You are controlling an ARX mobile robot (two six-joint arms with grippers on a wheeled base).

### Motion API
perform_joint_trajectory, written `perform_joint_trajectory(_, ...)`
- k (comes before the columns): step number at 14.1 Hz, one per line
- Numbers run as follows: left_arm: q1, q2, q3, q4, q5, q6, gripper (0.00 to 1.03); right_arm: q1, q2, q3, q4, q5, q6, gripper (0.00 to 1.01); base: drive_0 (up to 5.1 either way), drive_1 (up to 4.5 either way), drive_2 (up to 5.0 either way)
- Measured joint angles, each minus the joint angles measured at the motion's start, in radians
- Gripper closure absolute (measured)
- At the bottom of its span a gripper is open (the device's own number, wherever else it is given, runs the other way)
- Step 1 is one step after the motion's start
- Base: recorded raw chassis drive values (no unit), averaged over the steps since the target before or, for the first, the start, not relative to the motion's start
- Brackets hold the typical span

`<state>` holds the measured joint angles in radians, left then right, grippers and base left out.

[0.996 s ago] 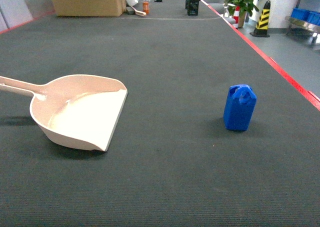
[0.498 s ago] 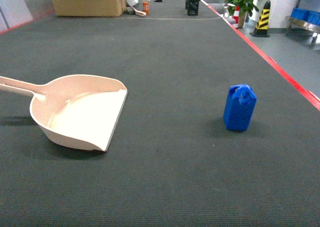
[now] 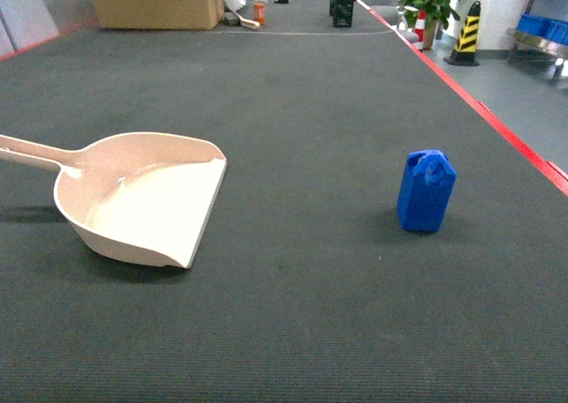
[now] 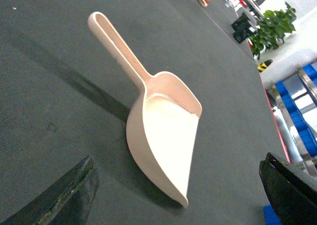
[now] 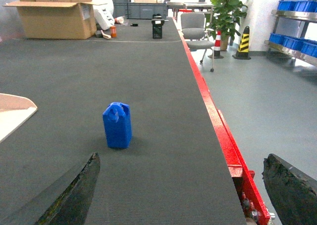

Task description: Place part in tray to right shelf

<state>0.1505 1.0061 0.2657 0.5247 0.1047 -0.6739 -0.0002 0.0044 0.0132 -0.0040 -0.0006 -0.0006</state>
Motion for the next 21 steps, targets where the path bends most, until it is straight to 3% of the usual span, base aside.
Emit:
perform_joint_trajectory(2, 0.011, 0.184, 0.067, 0.090, 0.000, -0.046, 0.05, 0.000, 0.000, 0.000, 0.000, 0.000, 0.000, 0.03, 0.0, 0.00, 0.0)
perform_joint_trajectory(4, 0.029, 0.375, 0.167, 0.105, -0.004, -0.080, 0.05, 0.000, 0.000, 0.000, 0.000, 0.000, 0.000, 0.03, 0.0, 0.00, 0.0)
perform_joint_trajectory(6, 0.053, 0.563, 0.257, 0.127, 0.002, -0.087, 0.05, 0.000, 0.000, 0.000, 0.000, 0.000, 0.000, 0.03, 0.0, 0.00, 0.0)
perform_joint_trajectory(14, 0.056, 0.592, 0.267, 0.127, 0.003, -0.090, 0.05, 0.000, 0.000, 0.000, 0.000, 0.000, 0.000, 0.03, 0.0, 0.00, 0.0)
perform_joint_trajectory(15, 0.069, 0.618, 0.247, 0.274, 0.097, -0.120, 0.05, 0.000, 0.000, 0.000, 0.000, 0.000, 0.000, 0.03, 0.0, 0.00, 0.0)
perform_joint_trajectory(16, 0.070, 0.647, 0.251, 0.348, 0.138, -0.142, 0.05, 0.000, 0.000, 0.000, 0.000, 0.000, 0.000, 0.03, 0.0, 0.00, 0.0)
perform_joint_trajectory(21, 0.056, 0.919, 0.531, 0.341, 0.161, -0.210, 0.05, 0.000, 0.000, 0.000, 0.000, 0.000, 0.000, 0.03, 0.0, 0.00, 0.0)
